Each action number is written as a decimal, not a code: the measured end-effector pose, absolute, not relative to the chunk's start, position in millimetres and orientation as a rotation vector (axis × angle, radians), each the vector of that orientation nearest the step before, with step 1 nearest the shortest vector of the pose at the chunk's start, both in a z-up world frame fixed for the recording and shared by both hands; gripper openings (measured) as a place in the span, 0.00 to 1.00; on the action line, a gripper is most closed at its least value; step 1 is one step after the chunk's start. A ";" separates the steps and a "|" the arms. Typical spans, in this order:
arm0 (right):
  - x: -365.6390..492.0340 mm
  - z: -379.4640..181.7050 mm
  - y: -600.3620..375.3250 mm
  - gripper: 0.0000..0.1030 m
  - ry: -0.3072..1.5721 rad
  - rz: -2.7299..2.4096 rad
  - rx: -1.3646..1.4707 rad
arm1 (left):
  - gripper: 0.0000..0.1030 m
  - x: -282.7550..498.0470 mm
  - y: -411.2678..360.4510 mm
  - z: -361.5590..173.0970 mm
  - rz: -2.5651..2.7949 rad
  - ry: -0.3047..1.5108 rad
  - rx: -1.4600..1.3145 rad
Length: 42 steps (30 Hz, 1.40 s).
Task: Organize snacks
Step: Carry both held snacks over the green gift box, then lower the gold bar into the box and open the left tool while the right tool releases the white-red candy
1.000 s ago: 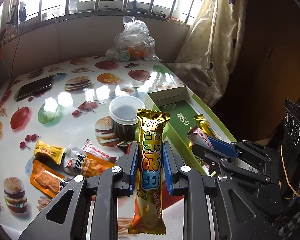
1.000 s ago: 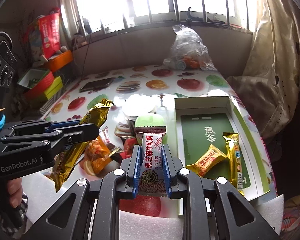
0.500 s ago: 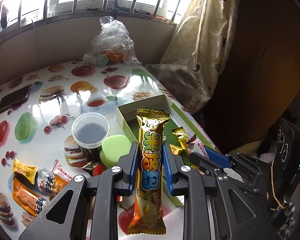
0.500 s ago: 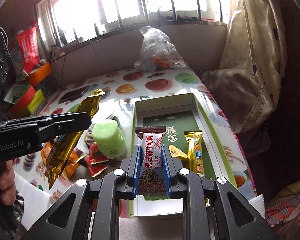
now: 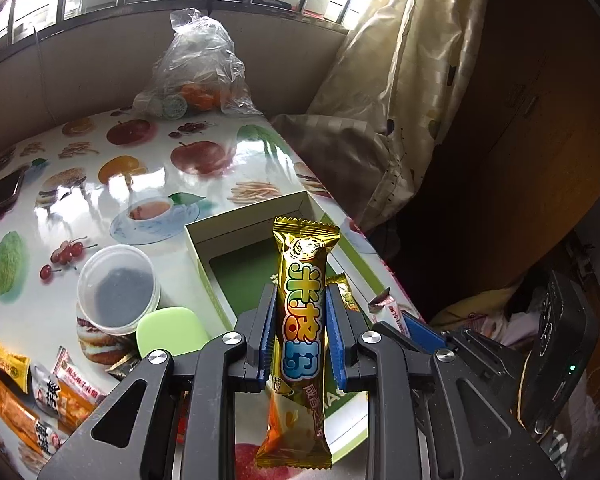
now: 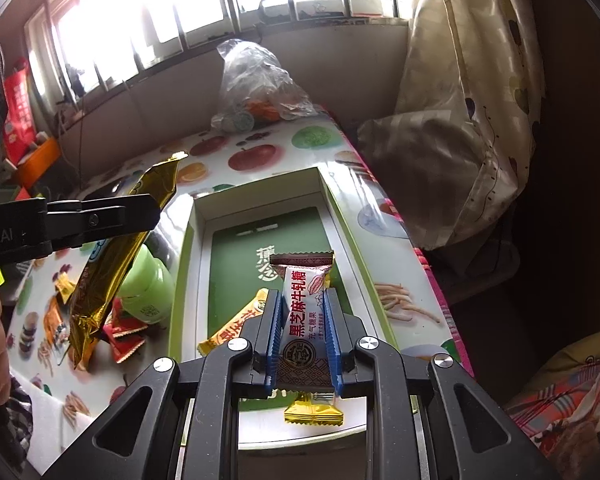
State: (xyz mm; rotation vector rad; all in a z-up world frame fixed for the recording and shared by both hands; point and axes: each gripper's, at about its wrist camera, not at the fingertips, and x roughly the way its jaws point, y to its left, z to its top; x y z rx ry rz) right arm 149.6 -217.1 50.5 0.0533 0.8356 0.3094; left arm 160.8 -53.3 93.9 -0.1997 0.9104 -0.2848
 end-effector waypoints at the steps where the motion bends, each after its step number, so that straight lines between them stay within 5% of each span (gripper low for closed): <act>1: 151.5 47.9 -217.9 0.19 0.842 0.308 0.058 | 0.24 164.1 -55.4 91.0 -0.286 0.916 -0.204; 32: 163.4 24.8 -216.4 0.19 0.861 0.277 0.009 | 0.24 203.2 -80.3 24.3 -0.239 1.081 -0.225; 42: 163.1 21.9 -213.2 0.30 0.873 0.271 -0.010 | 0.29 203.1 -82.2 21.2 -0.232 1.093 -0.204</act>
